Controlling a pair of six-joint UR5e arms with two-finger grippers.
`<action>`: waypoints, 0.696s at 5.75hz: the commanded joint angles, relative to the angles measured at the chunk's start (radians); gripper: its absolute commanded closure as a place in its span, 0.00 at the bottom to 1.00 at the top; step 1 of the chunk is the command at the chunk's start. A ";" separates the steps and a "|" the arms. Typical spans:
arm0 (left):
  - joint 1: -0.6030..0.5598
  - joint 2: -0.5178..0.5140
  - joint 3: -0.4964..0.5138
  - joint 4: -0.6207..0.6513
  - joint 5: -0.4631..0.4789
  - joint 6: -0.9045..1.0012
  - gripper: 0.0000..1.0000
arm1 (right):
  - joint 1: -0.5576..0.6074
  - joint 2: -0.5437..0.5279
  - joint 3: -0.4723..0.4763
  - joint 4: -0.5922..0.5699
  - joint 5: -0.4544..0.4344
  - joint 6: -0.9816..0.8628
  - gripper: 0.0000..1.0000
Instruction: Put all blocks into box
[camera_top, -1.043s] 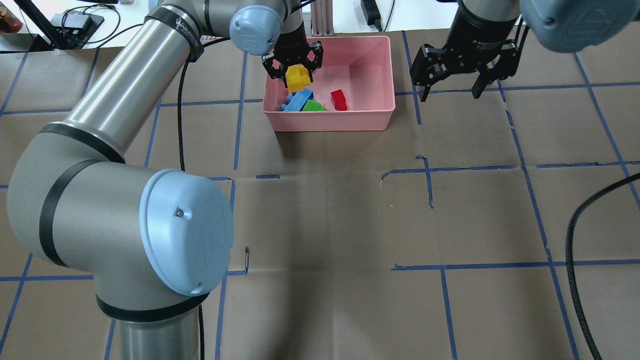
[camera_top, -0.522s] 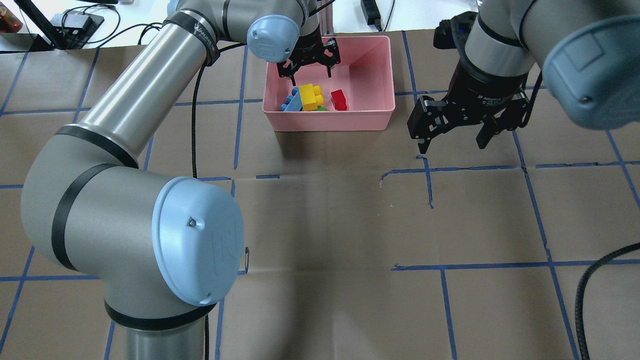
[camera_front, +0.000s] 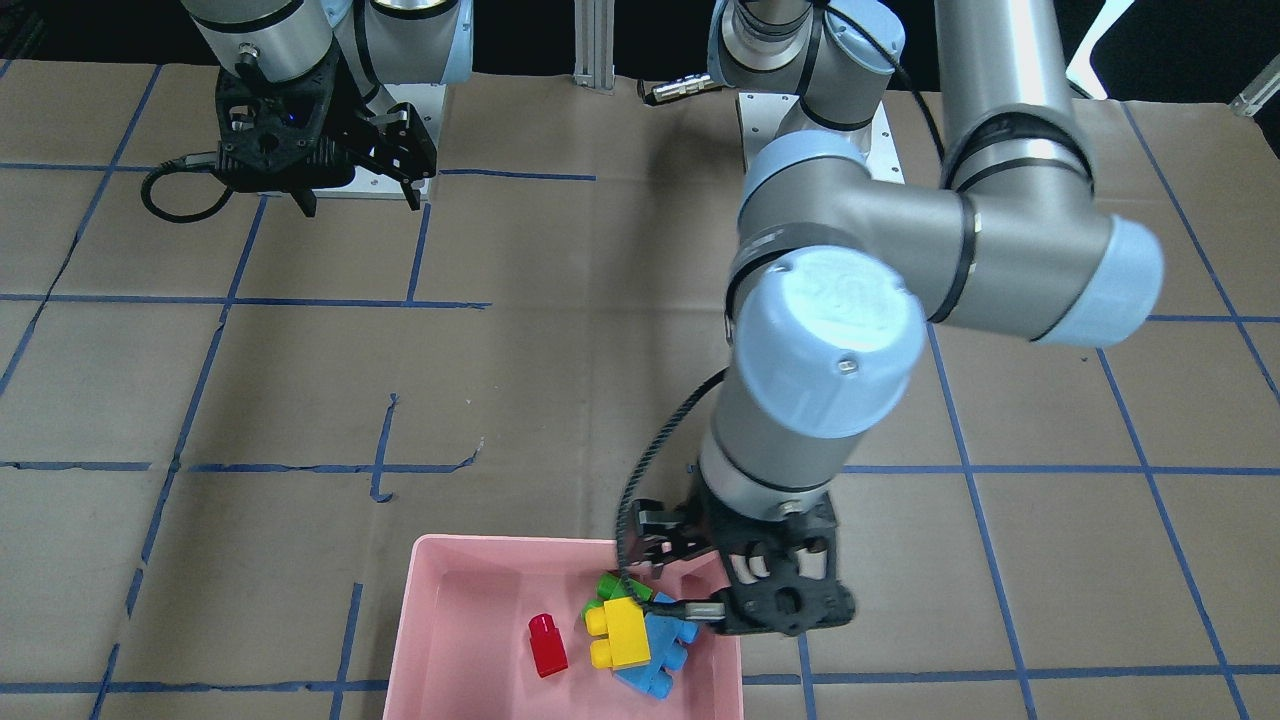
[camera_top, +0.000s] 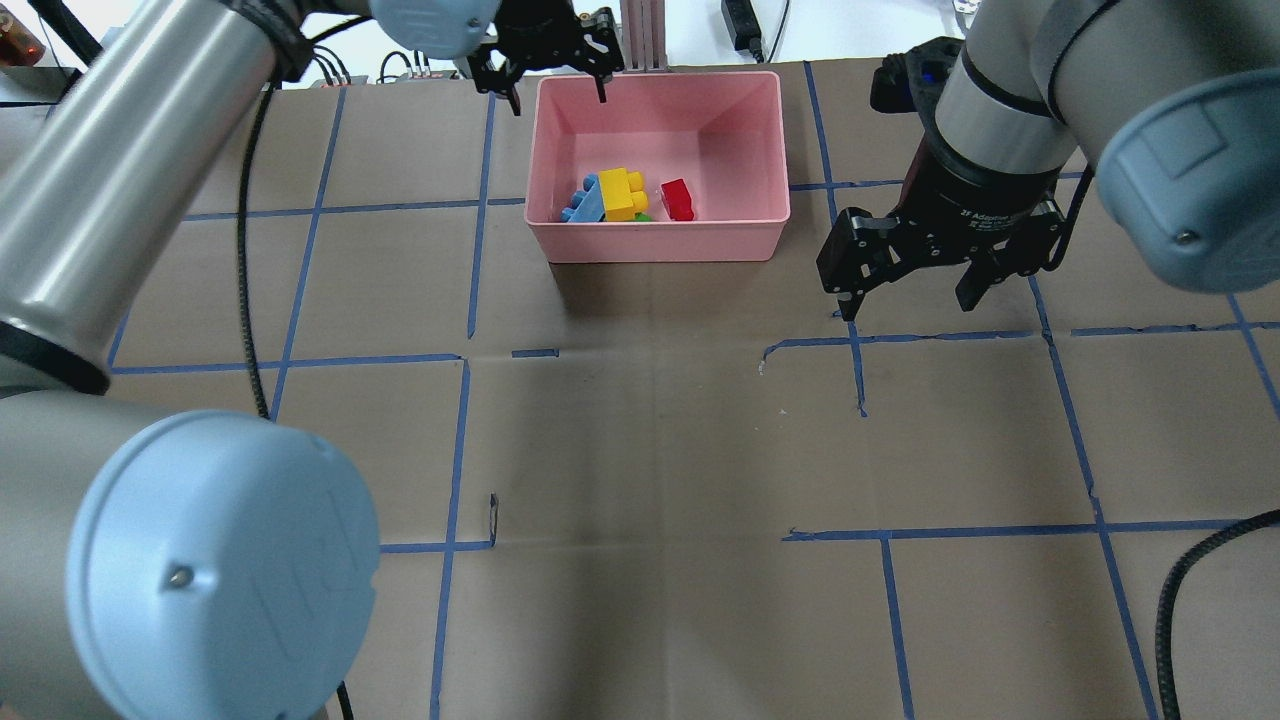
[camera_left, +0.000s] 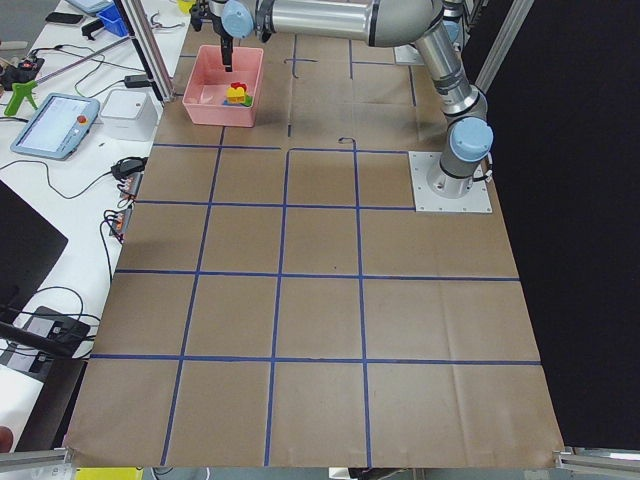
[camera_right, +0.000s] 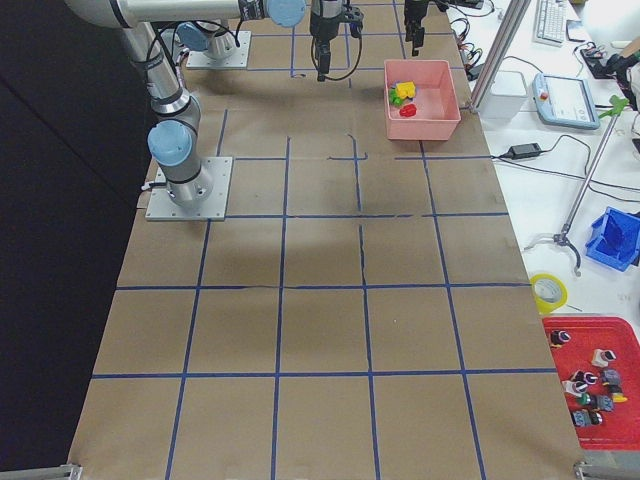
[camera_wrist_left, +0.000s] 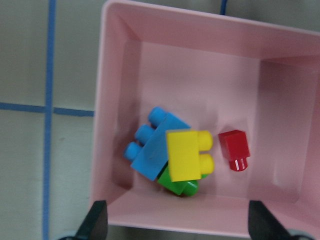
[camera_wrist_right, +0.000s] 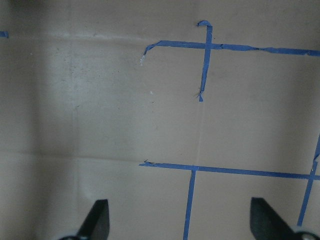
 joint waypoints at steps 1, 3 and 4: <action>0.123 0.234 -0.218 -0.016 -0.003 0.150 0.00 | 0.000 0.003 -0.002 -0.002 -0.005 -0.004 0.00; 0.145 0.428 -0.394 -0.013 0.006 0.262 0.00 | -0.002 0.003 -0.002 -0.002 -0.005 -0.007 0.00; 0.145 0.488 -0.453 -0.019 0.006 0.273 0.00 | -0.002 0.003 -0.002 -0.002 -0.005 -0.004 0.00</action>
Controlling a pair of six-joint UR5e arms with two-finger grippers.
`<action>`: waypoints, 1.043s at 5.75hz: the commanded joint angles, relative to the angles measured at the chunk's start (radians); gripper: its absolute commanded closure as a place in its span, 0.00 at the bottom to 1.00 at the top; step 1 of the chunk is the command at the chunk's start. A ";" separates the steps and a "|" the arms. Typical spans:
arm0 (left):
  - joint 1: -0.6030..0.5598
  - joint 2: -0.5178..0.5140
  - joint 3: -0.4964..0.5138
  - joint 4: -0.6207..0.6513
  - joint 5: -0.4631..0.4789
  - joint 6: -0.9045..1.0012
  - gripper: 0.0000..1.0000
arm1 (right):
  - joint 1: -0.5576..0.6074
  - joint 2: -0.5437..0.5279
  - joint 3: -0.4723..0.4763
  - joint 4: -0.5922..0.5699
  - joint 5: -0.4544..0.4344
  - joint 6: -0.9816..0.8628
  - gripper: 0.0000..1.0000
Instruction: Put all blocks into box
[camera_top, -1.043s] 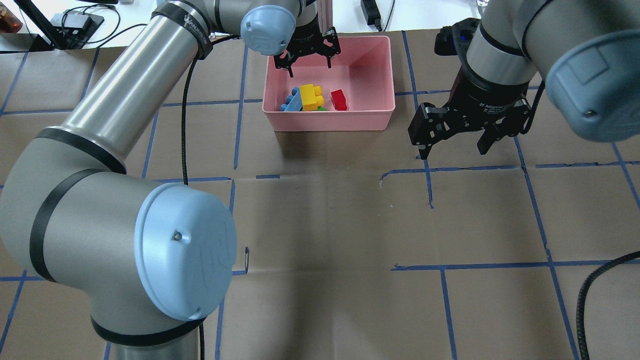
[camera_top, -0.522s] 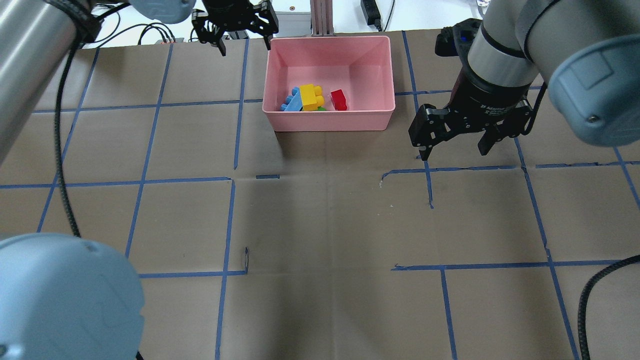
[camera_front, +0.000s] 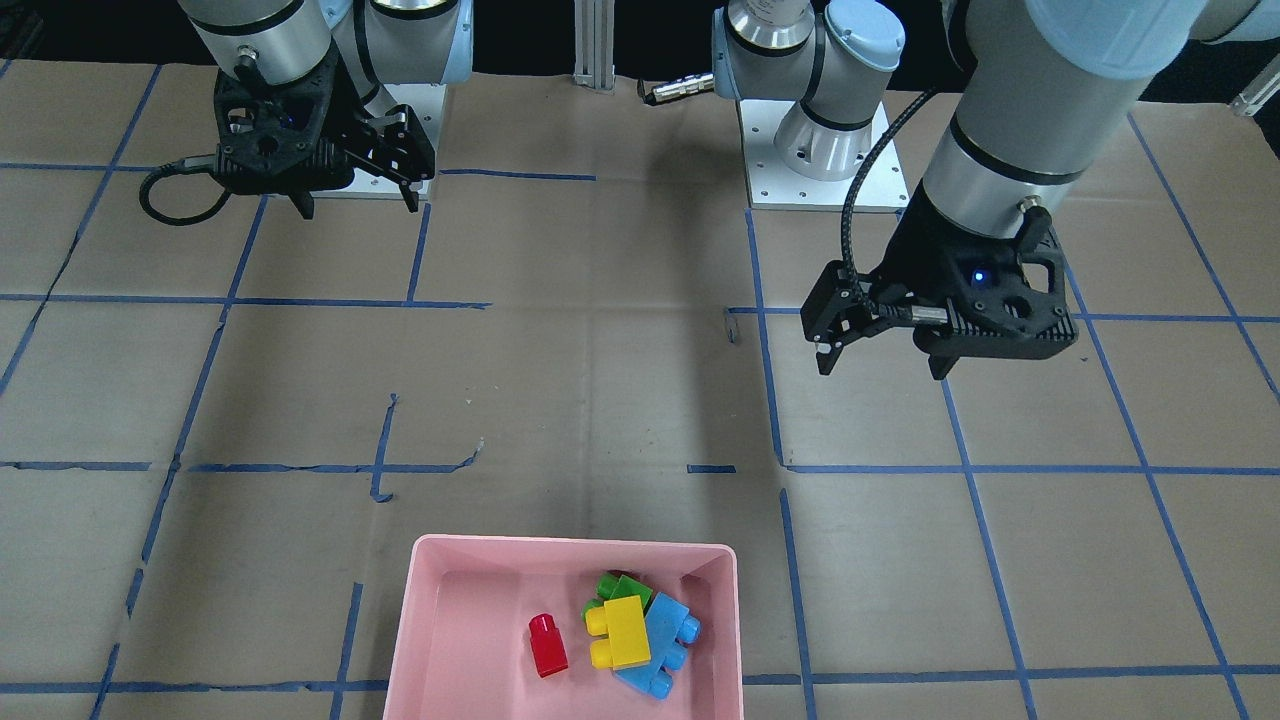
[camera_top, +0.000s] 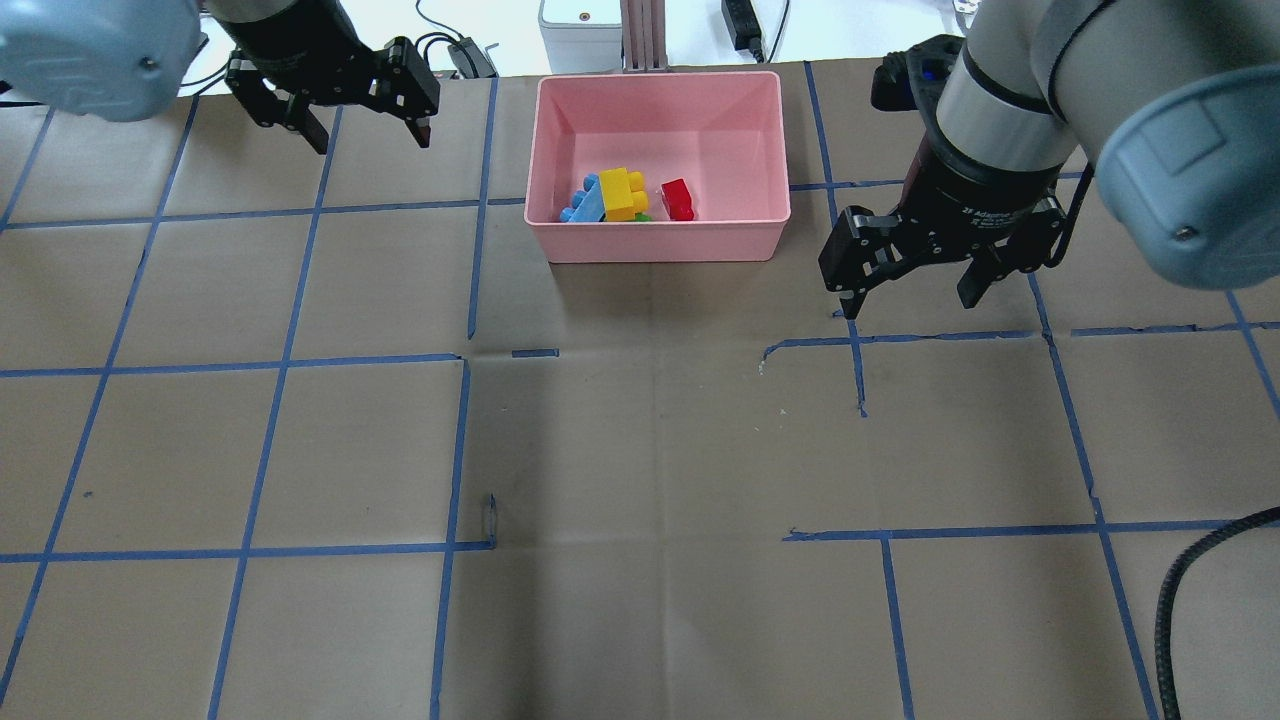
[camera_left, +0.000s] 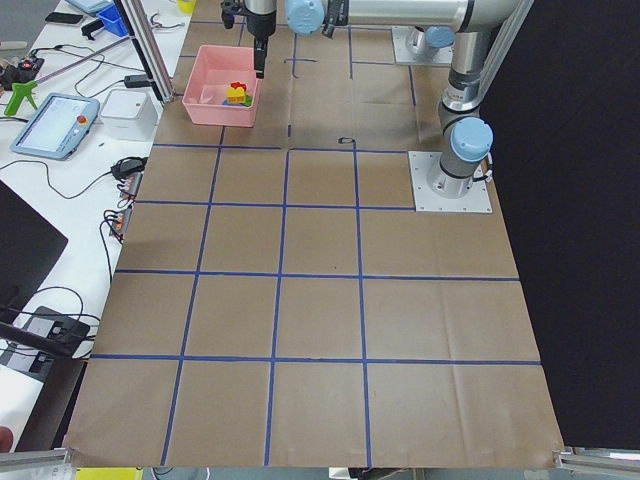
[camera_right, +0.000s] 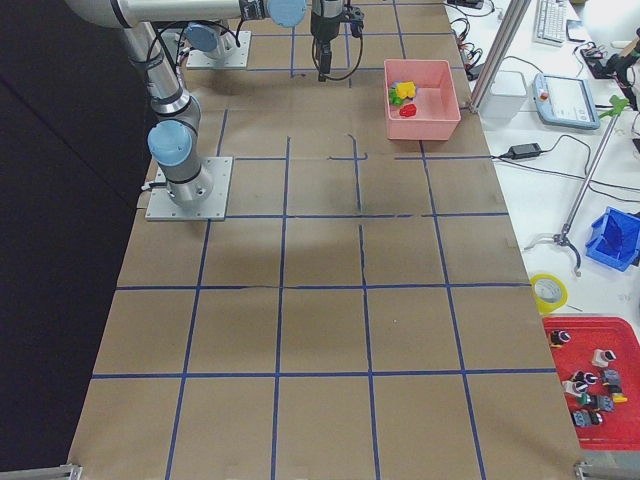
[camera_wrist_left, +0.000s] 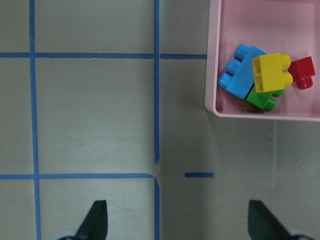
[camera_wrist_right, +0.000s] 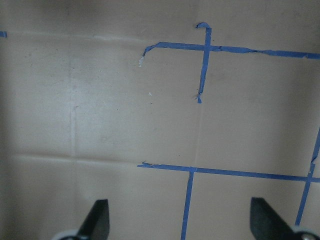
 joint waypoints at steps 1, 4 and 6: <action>0.001 0.111 -0.119 0.000 0.001 0.028 0.00 | 0.000 0.000 0.000 0.000 -0.002 0.008 0.00; 0.001 0.145 -0.153 0.001 0.003 0.028 0.00 | 0.000 0.002 0.000 -0.002 -0.051 0.008 0.00; 0.000 0.142 -0.148 0.001 0.003 0.028 0.00 | 0.000 0.003 0.014 -0.043 -0.055 0.006 0.00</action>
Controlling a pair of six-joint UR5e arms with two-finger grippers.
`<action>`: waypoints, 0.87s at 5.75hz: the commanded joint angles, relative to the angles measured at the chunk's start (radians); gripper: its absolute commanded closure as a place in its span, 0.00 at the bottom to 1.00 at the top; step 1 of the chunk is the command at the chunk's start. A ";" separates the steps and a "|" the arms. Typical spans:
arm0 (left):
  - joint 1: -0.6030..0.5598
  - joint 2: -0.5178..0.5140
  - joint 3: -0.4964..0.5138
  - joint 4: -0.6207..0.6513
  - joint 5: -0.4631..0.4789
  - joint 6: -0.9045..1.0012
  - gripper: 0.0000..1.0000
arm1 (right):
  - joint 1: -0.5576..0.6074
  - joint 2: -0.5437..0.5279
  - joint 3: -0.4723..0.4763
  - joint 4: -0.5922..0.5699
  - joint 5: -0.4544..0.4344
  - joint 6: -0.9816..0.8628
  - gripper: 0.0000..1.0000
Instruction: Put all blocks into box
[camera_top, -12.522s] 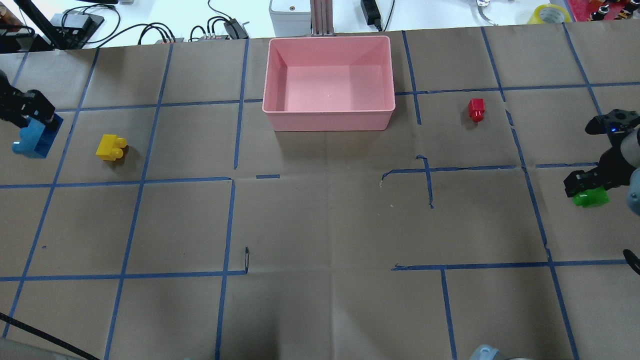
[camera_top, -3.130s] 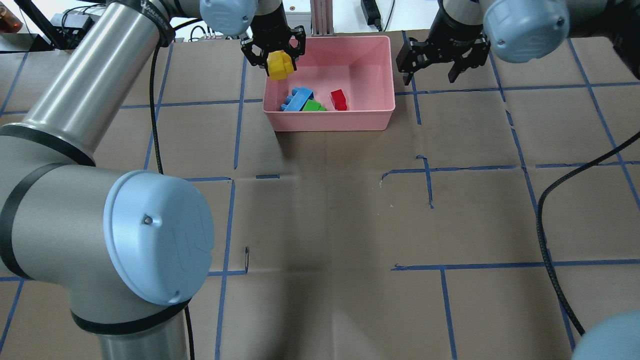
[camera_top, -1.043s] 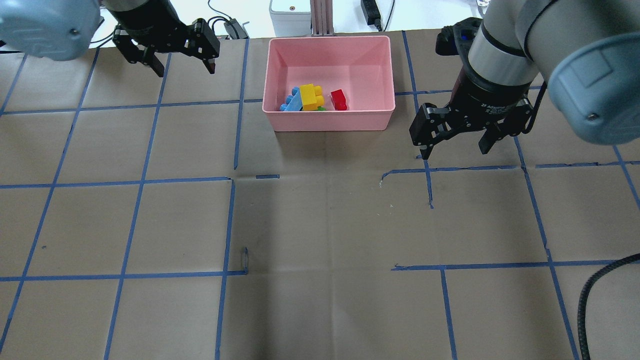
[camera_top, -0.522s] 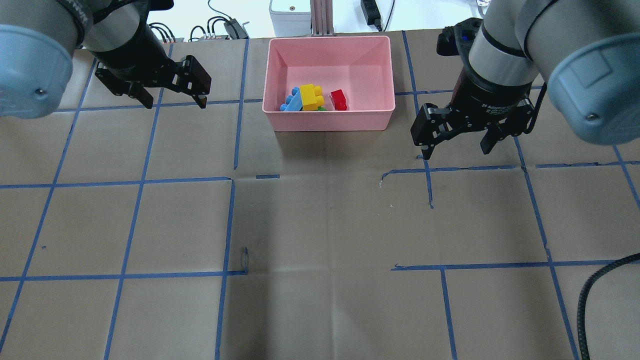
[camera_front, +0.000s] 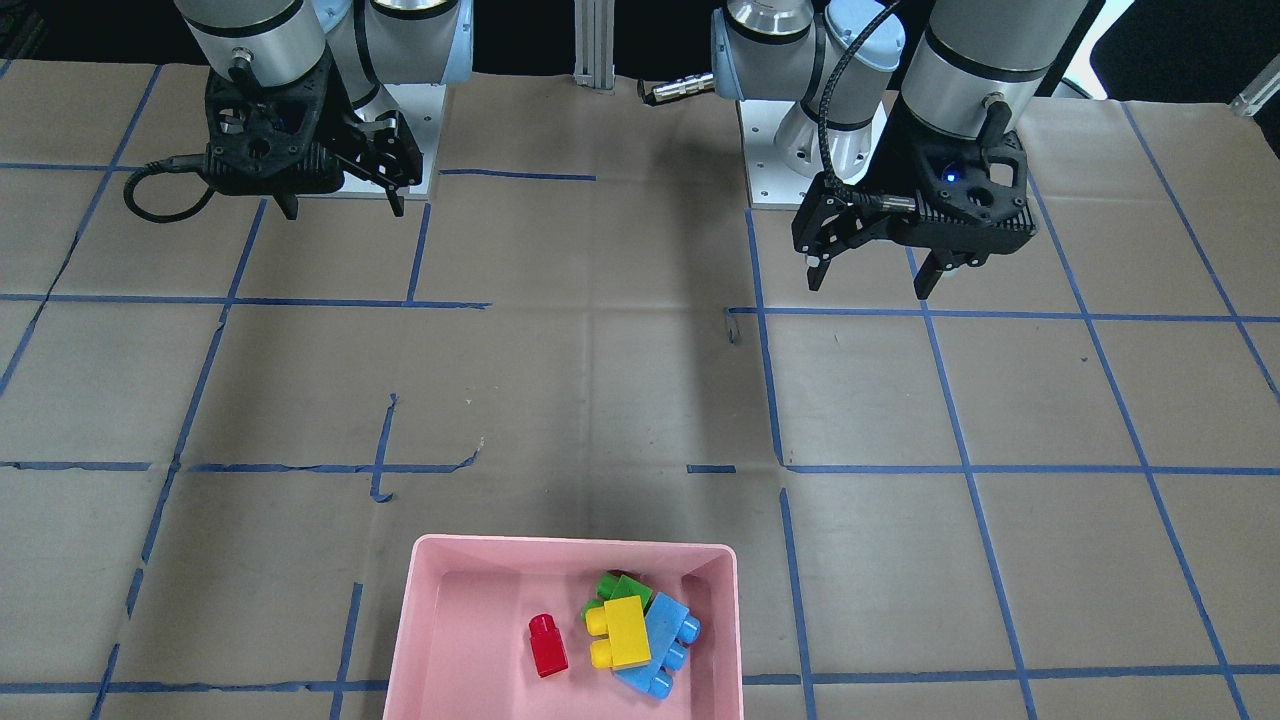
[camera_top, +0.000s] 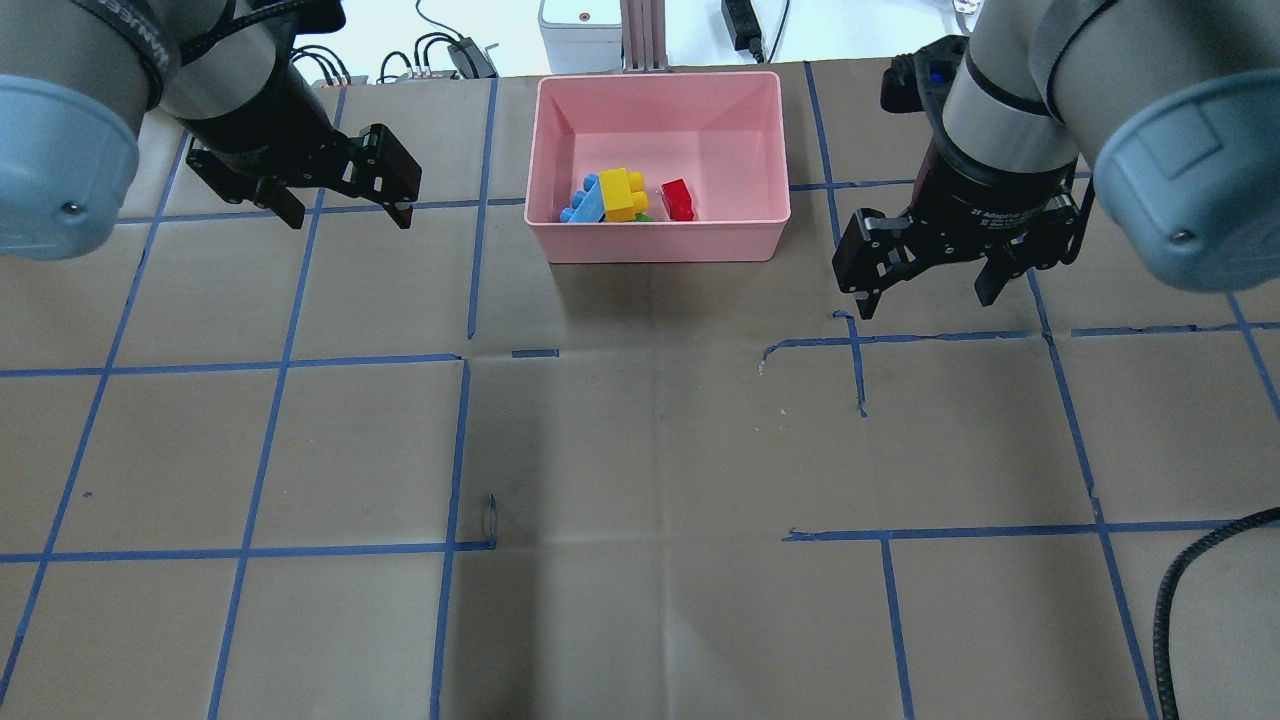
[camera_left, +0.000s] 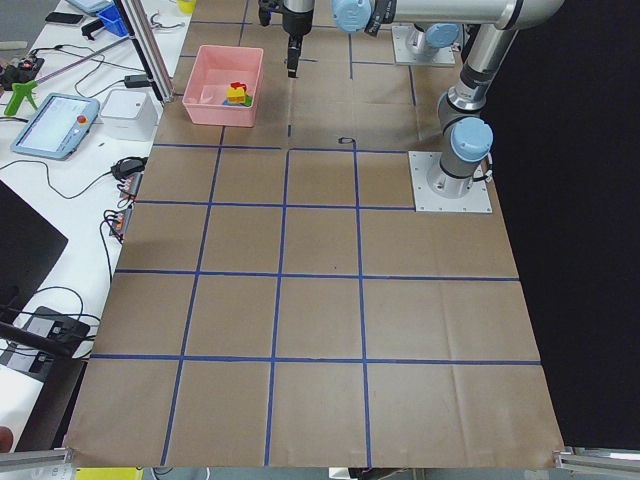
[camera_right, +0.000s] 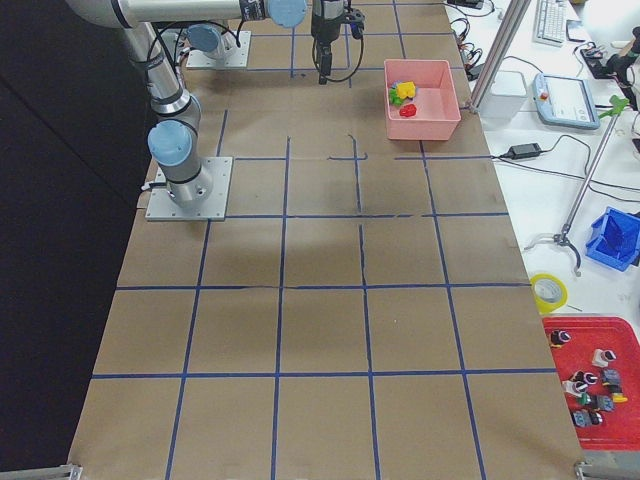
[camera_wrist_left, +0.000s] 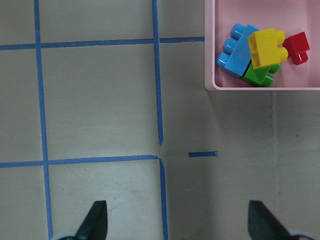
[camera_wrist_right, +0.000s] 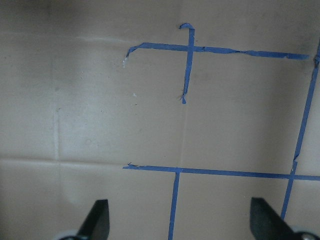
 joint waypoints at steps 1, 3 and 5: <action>0.001 -0.003 0.003 0.000 0.002 0.000 0.00 | 0.000 0.005 0.011 -0.036 0.001 0.004 0.00; 0.000 -0.013 0.016 0.000 0.000 0.000 0.00 | 0.000 0.015 0.005 -0.052 0.001 0.004 0.00; 0.000 -0.021 0.020 0.000 -0.002 -0.008 0.00 | 0.000 0.015 -0.001 -0.052 0.001 0.004 0.00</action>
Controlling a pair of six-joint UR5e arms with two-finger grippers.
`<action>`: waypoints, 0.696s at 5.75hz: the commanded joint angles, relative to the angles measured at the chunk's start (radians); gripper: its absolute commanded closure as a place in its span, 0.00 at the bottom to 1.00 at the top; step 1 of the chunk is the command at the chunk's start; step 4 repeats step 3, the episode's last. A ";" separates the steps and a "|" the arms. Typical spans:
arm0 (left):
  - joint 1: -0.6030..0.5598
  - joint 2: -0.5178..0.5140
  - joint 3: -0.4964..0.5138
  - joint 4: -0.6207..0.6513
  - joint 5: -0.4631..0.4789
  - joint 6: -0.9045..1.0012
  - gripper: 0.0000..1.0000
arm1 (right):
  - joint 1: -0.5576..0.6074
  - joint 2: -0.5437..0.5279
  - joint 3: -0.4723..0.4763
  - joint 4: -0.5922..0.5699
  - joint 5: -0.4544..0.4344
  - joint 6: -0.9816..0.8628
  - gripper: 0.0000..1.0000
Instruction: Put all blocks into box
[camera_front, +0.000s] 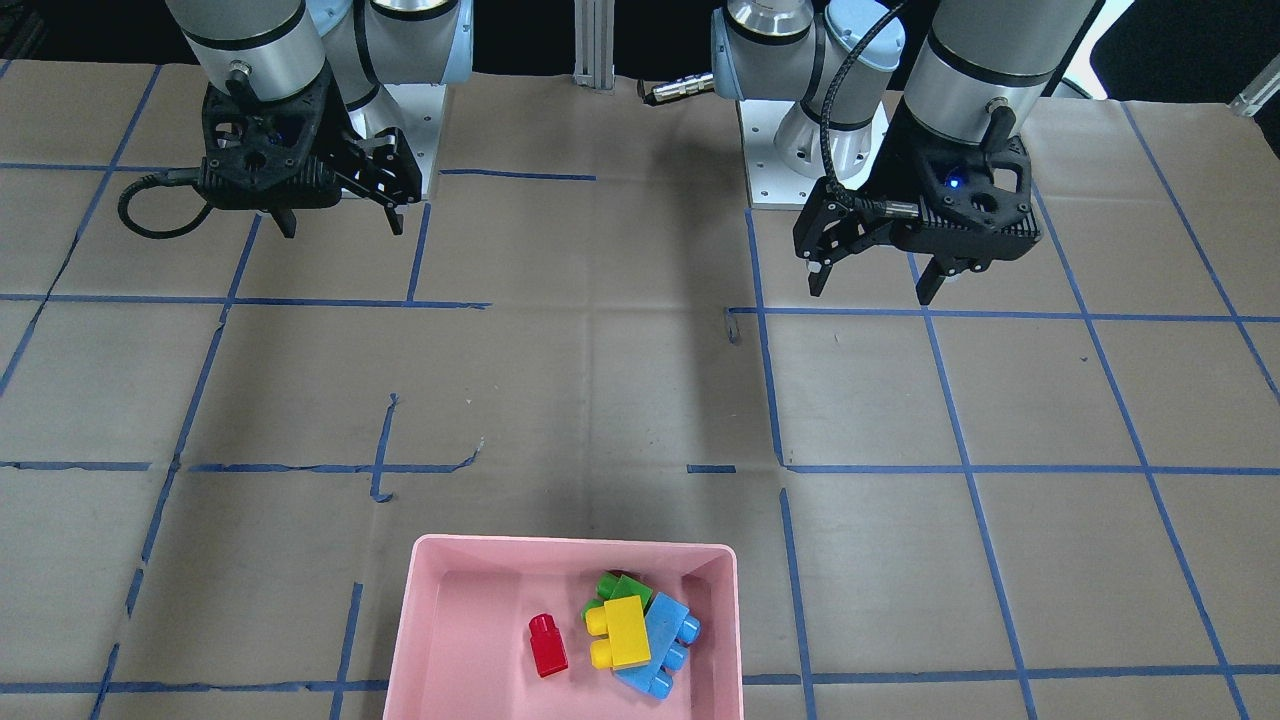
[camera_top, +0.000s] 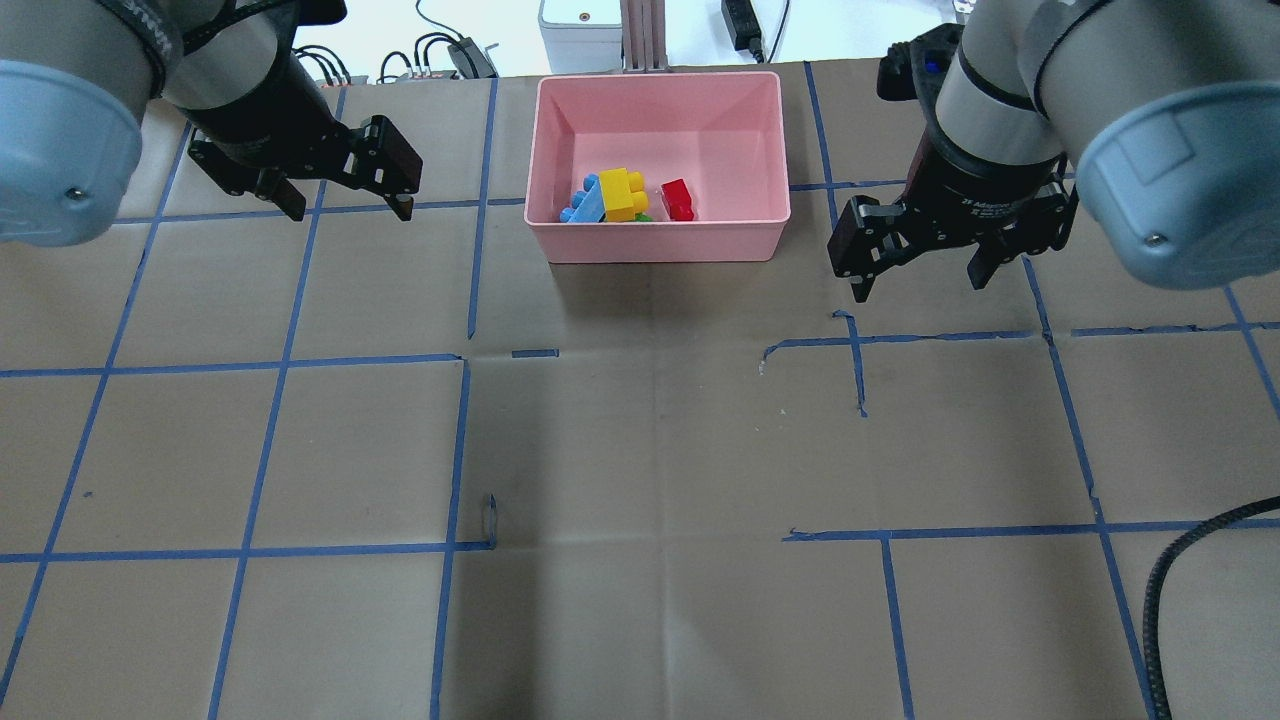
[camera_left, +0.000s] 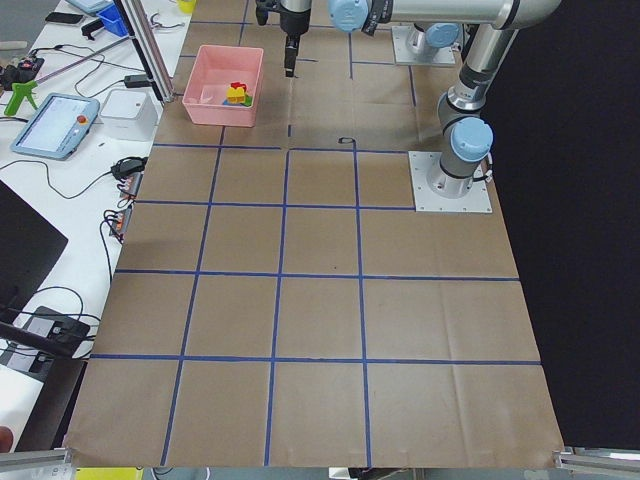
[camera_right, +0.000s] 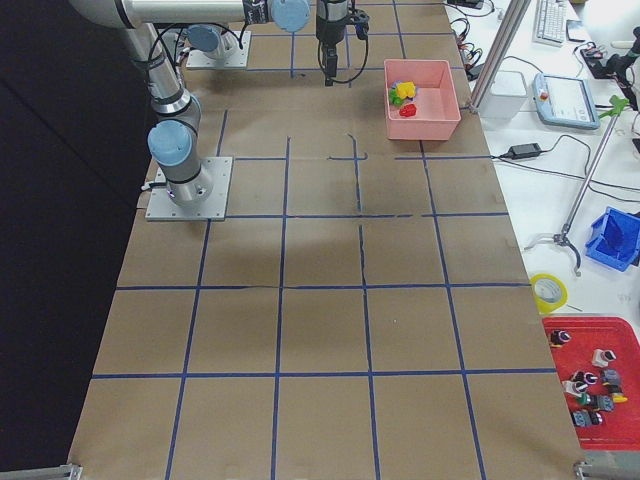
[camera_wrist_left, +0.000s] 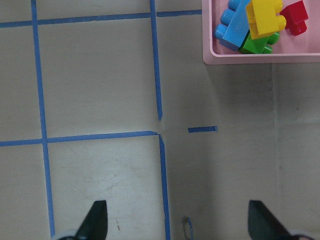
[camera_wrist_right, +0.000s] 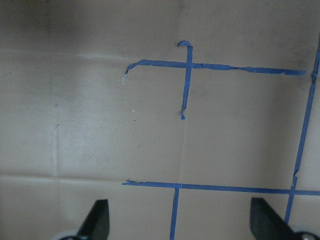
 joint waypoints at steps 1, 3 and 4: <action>0.000 -0.009 0.002 0.002 -0.001 -0.006 0.00 | 0.000 0.002 0.004 -0.002 0.002 0.000 0.00; 0.000 -0.009 0.002 0.002 -0.001 -0.006 0.00 | 0.000 0.002 0.008 -0.008 0.003 0.000 0.00; 0.000 -0.009 0.002 0.002 -0.001 -0.006 0.00 | 0.000 0.002 0.008 -0.008 0.003 0.000 0.00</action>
